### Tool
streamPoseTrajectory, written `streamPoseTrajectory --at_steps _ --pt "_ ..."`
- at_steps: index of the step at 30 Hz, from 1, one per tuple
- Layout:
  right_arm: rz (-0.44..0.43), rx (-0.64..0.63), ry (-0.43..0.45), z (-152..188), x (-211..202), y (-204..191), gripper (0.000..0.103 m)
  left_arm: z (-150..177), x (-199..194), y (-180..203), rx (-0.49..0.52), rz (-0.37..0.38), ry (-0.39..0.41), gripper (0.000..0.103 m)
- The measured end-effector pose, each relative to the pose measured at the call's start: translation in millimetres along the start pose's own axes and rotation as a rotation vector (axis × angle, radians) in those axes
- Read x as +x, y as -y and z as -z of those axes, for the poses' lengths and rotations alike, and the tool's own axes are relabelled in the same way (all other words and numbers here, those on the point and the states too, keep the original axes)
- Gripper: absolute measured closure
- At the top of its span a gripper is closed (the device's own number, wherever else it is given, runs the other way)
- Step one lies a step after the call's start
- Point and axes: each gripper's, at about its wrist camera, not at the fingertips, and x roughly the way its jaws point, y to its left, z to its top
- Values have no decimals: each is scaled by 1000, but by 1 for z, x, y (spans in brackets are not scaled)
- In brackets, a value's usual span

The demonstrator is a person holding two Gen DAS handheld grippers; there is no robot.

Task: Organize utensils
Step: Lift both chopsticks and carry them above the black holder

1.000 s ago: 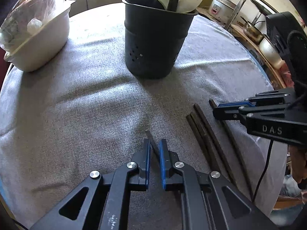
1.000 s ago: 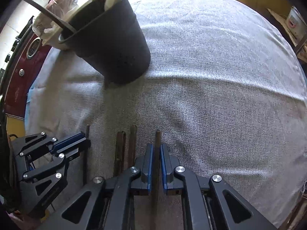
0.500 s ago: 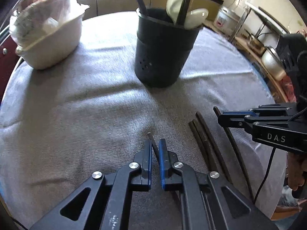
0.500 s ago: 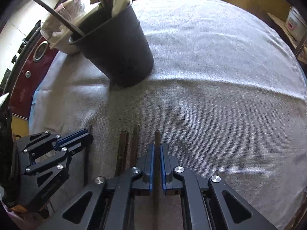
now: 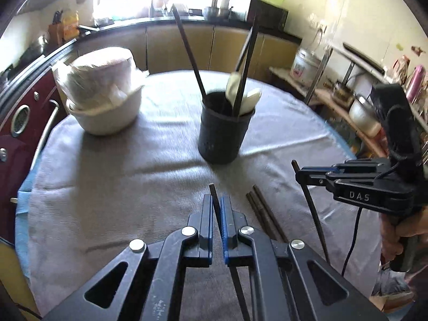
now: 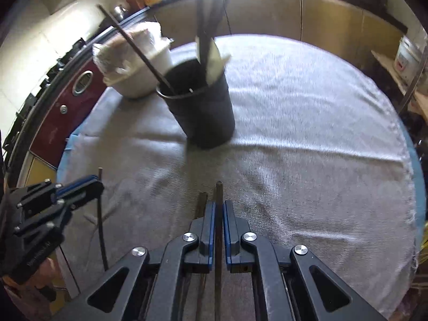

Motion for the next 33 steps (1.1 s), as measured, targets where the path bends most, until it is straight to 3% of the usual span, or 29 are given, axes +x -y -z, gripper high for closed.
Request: streamPoseTrajectory --at_steps 11,19,33 --pt "33 -81 187 10 -59 -24 97 1 -63 12 7 -25 169 99" --pt "21 -90 304 11 -88 -33 97 -5 -87 22 28 -11 237 99" --pt "5 -67 488 -35 -132 -41 97 -68 -109 36 110 -27 358 99"
